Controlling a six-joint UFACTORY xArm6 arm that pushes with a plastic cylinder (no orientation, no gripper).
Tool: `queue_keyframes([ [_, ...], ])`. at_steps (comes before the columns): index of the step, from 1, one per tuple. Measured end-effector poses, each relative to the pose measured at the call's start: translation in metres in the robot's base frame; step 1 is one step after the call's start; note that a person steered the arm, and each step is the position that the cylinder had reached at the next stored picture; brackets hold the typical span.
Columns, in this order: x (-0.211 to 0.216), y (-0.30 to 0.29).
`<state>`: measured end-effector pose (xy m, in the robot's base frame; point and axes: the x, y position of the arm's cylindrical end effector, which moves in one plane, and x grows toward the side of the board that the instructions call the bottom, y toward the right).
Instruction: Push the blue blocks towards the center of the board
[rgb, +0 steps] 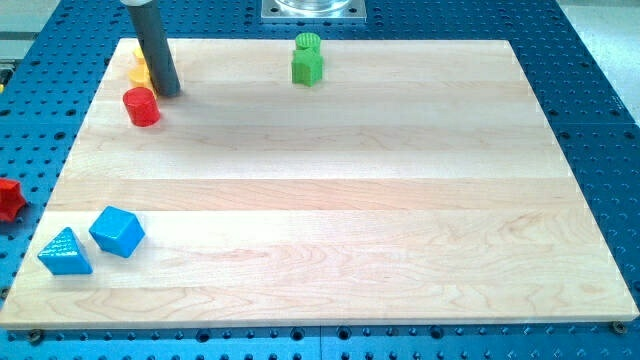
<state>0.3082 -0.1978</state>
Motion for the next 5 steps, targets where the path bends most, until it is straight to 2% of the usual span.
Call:
queue_keyframes([
  [1, 0.074, 0.05],
  [3, 0.238, 0.063],
  [4, 0.287, 0.004],
  [5, 0.298, -0.095],
])
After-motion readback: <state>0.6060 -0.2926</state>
